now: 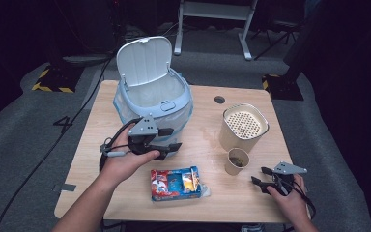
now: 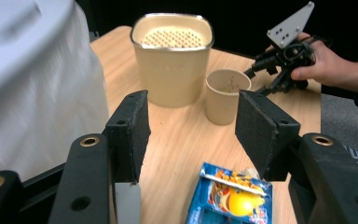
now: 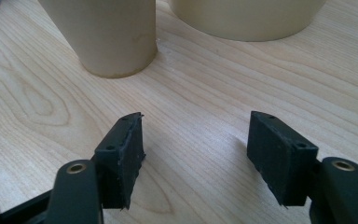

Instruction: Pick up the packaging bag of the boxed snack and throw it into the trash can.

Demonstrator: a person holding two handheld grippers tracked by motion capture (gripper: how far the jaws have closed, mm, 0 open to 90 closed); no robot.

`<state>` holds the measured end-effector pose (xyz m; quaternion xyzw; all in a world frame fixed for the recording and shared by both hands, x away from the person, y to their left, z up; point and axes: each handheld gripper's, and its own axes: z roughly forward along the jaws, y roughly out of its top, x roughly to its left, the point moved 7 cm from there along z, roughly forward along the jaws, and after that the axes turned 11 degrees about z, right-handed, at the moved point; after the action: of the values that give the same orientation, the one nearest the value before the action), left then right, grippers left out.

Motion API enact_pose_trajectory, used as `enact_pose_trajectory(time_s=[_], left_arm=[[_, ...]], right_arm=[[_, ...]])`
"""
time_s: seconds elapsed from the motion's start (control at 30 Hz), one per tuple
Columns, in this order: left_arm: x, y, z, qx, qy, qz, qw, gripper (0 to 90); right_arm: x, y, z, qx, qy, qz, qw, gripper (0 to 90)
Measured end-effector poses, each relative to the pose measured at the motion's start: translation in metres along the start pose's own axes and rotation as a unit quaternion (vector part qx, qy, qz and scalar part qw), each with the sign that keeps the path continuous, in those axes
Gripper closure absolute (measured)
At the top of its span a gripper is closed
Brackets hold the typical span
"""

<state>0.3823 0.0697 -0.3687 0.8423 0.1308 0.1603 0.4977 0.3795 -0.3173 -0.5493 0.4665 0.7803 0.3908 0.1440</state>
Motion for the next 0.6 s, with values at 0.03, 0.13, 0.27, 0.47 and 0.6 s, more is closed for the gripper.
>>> enact_pose_trajectory(time_s=[0.03, 0.13, 0.27, 0.47, 0.6], left_arm=[[-0.001, -0.004, 0.001, -0.001, -0.001, -0.003, 1.0000, 44.8], [-0.003, -0.022, 0.008, 0.000, -0.006, -0.014, 0.9999, 44.9], [-0.007, -0.042, 0.019, 0.014, -0.021, -0.027, 0.9993, 44.6], [-0.012, -0.071, 0.037, 0.031, -0.046, -0.050, 0.9972, 45.0], [-0.014, -0.092, 0.049, 0.045, -0.058, -0.069, 0.9949, 45.4]], right_arm=[[0.000, 0.000, 0.000, 0.000, 0.000, 0.000, 1.0000, 36.7], [0.000, 0.000, 0.000, 0.000, 0.000, 0.000, 1.0000, 36.7], [0.000, 0.000, 0.000, 0.000, 0.000, 0.000, 1.0000, 36.5], [0.000, 0.000, 0.000, 0.001, 0.003, -0.001, 1.0000, 35.7], [0.000, 0.000, 0.000, 0.001, 0.003, -0.001, 1.0000, 35.7]])
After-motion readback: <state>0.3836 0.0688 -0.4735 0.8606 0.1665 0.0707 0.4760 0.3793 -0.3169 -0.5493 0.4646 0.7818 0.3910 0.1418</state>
